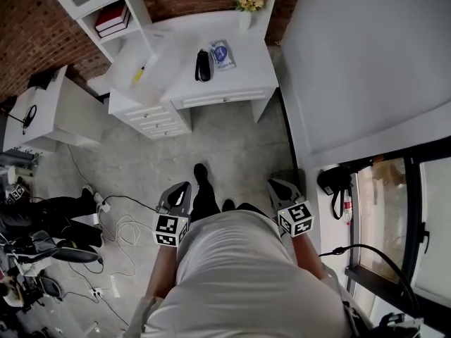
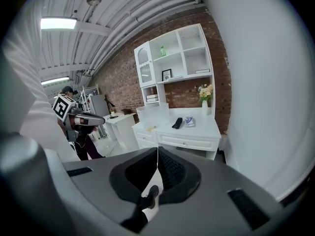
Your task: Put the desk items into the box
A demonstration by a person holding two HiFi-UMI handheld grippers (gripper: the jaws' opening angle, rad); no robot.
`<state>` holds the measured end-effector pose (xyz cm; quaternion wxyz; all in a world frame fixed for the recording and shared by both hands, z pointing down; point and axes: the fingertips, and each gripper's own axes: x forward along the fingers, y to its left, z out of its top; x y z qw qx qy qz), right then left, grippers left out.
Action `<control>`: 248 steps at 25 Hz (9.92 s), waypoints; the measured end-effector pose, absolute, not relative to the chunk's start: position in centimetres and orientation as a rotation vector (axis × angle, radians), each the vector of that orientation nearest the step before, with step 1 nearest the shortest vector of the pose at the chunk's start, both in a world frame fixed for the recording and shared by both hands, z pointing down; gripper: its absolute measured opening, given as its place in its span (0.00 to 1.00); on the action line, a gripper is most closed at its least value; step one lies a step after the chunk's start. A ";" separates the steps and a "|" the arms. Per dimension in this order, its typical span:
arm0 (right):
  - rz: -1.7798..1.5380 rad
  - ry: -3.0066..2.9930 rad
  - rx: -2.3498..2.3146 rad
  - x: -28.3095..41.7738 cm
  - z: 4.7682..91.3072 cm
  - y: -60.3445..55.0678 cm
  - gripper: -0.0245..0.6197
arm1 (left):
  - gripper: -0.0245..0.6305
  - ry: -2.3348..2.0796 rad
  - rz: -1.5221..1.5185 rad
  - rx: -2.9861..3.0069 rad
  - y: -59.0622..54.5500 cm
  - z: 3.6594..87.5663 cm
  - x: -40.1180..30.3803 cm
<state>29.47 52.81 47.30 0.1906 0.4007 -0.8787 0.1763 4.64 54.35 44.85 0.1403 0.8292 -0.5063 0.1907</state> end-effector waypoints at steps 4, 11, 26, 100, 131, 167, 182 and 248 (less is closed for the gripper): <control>0.482 -2.455 1.135 29.2 47.2 50.8 0.04 | 0.04 -1.448 0.543 2.401 52.3 45.0 4.2; 0.473 -2.432 1.176 27.8 46.8 46.9 0.04 | 0.04 -1.408 0.539 2.414 47.5 45.4 2.2; 0.466 -2.396 1.251 22.3 45.5 36.0 0.04 | 0.04 -1.294 0.479 2.477 36.0 44.9 -3.0; 0.523 -2.494 0.716 20.4 49.6 -0.6 0.04 | 0.22 -1.506 0.561 2.016 -1.4 59.7 2.9; 0.668 -2.403 0.701 24.7 54.1 -5.4 0.04 | 0.51 -1.493 0.951 1.616 -7.5 76.4 3.8; 0.574 -2.489 0.616 20.3 52.5 -5.7 0.04 | 0.47 -1.412 0.484 1.815 -5.4 61.7 3.2; 0.564 -2.513 0.703 14.9 50.5 -5.1 0.04 | 0.47 -1.324 0.291 2.020 -5.9 49.2 0.9; 0.584 -2.376 1.047 3.1 48.6 -4.8 0.04 | 0.47 -1.080 0.809 1.891 -5.6 62.5 -24.2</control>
